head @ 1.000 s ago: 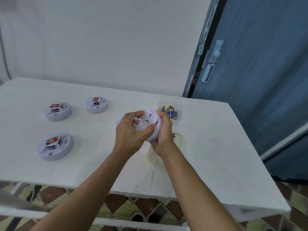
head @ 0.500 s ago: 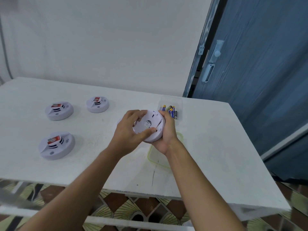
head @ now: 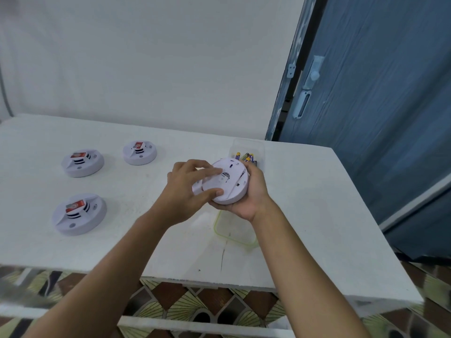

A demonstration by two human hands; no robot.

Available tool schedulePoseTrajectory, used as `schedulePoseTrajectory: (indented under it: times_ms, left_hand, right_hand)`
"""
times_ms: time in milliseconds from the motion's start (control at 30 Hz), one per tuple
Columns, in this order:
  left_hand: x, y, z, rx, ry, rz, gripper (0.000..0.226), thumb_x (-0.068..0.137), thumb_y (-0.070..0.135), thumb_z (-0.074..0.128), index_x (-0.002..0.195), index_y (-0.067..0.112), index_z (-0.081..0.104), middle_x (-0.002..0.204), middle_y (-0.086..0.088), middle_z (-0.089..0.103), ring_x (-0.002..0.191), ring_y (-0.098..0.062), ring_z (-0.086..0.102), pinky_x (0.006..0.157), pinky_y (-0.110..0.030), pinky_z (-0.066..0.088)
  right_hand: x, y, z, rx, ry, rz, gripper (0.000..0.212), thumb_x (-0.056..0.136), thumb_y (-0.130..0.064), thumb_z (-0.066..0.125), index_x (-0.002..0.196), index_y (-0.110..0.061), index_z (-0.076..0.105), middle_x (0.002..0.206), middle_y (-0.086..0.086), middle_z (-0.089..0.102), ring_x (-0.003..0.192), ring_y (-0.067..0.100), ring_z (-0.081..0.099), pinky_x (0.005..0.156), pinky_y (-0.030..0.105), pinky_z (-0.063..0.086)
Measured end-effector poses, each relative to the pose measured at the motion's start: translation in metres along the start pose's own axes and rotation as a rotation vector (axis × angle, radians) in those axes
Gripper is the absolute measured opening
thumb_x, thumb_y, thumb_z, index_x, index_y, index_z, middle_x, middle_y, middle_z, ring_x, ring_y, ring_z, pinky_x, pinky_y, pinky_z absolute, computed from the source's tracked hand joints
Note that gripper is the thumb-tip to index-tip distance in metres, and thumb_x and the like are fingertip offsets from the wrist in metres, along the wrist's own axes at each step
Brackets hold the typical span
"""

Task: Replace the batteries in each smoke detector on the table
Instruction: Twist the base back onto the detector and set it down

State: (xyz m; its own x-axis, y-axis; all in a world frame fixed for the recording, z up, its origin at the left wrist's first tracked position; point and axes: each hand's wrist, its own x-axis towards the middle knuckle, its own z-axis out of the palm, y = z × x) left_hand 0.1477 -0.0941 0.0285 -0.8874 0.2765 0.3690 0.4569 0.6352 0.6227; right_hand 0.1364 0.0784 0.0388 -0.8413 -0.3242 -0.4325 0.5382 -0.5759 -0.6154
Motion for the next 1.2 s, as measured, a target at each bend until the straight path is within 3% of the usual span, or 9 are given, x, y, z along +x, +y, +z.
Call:
schedulePoseTrajectory:
  times_ms: [100,167,233,333,500,667,1000,1133,1200]
  left_hand:
    - [-0.002,-0.003,0.002,-0.028,-0.016,0.048,0.049,0.084,0.061,0.047,0.125,0.038,0.061,0.129,0.025,0.048,0.123,0.002,0.035,0.104,-0.027,0.032]
    - [-0.006,-0.003,0.004,-0.059,-0.031,0.121,0.059,0.083,0.058,0.059,0.132,0.026,0.058,0.133,0.021,0.048,0.127,0.013,0.032,0.108,-0.013,0.027]
    - [-0.009,-0.003,0.006,-0.072,-0.006,0.138,0.058,0.082,0.048,0.07,0.133,0.023,0.057,0.133,0.02,0.05,0.127,0.017,0.034,0.109,-0.016,0.031]
    - [-0.009,-0.002,0.006,-0.08,0.08,0.081,0.042,0.088,0.037,0.063,0.128,0.025,0.061,0.121,0.023,0.058,0.114,-0.001,0.055,0.099,-0.038,0.045]
    - [-0.005,0.004,0.002,-0.36,0.092,-0.15,0.029,0.096,0.034,0.057,0.124,0.028,0.059,0.107,0.023,0.067,0.1,0.002,0.063,0.084,-0.015,0.048]
    - [0.001,0.009,0.001,-0.677,0.127,-0.323,0.029,0.1,0.031,0.049,0.122,0.018,0.062,0.106,0.001,0.073,0.097,-0.016,0.07,0.083,-0.035,0.058]
    - [0.002,0.006,0.003,-0.859,0.063,-0.421,0.032,0.102,0.031,0.045,0.118,0.012,0.064,0.109,-0.009,0.072,0.101,-0.028,0.069,0.083,-0.041,0.058]
    - [0.002,0.006,0.001,-0.859,0.029,-0.472,0.033,0.103,0.033,0.042,0.116,0.014,0.065,0.104,-0.008,0.073,0.096,-0.028,0.07,0.076,-0.038,0.059]
    - [0.003,0.006,-0.001,-0.824,-0.005,-0.496,0.038,0.102,0.04,0.04,0.116,0.016,0.065,0.102,-0.005,0.074,0.092,-0.024,0.071,0.072,-0.033,0.058]
  right_hand:
    - [0.001,-0.001,0.002,0.038,-0.006,-0.021,0.029,0.093,-0.036,0.05,0.103,-0.013,0.065,0.101,0.018,0.072,0.085,0.037,0.07,0.079,0.045,0.056]
    - [0.003,-0.001,0.003,0.099,0.002,-0.033,0.029,0.096,-0.033,0.048,0.104,-0.009,0.063,0.101,0.021,0.071,0.087,0.039,0.069,0.079,0.051,0.057]
    - [0.006,0.0,0.002,0.125,0.034,-0.024,0.042,0.098,-0.04,0.043,0.115,-0.006,0.061,0.11,0.023,0.069,0.099,0.042,0.065,0.084,0.05,0.053]
    - [0.008,0.002,-0.001,-0.025,0.091,-0.034,0.057,0.098,-0.056,0.036,0.122,-0.011,0.061,0.119,0.017,0.065,0.099,0.034,0.063,0.092,0.045,0.045]
    - [0.007,0.004,0.002,-0.27,0.134,-0.285,0.041,0.101,-0.05,0.045,0.124,-0.022,0.064,0.114,0.002,0.069,0.103,0.019,0.064,0.089,0.038,0.048]
    - [0.007,0.003,0.002,-0.36,0.103,-0.467,0.051,0.104,-0.038,0.045,0.129,0.005,0.059,0.122,0.021,0.067,0.105,0.027,0.066,0.084,0.033,0.055]
    - [0.006,0.004,0.007,-0.424,0.2,-0.491,0.02,0.098,-0.032,0.062,0.094,-0.016,0.074,0.093,0.004,0.076,0.086,0.017,0.071,0.073,0.029,0.056]
    - [0.01,0.007,0.004,-0.371,0.224,-0.506,0.016,0.095,-0.029,0.067,0.106,-0.019,0.073,0.096,0.001,0.077,0.091,0.016,0.072,0.085,0.033,0.058]
    - [0.009,0.006,0.003,-0.44,0.214,-0.506,0.029,0.093,-0.031,0.069,0.12,-0.02,0.069,0.088,-0.011,0.077,0.089,0.008,0.073,0.086,0.03,0.058]
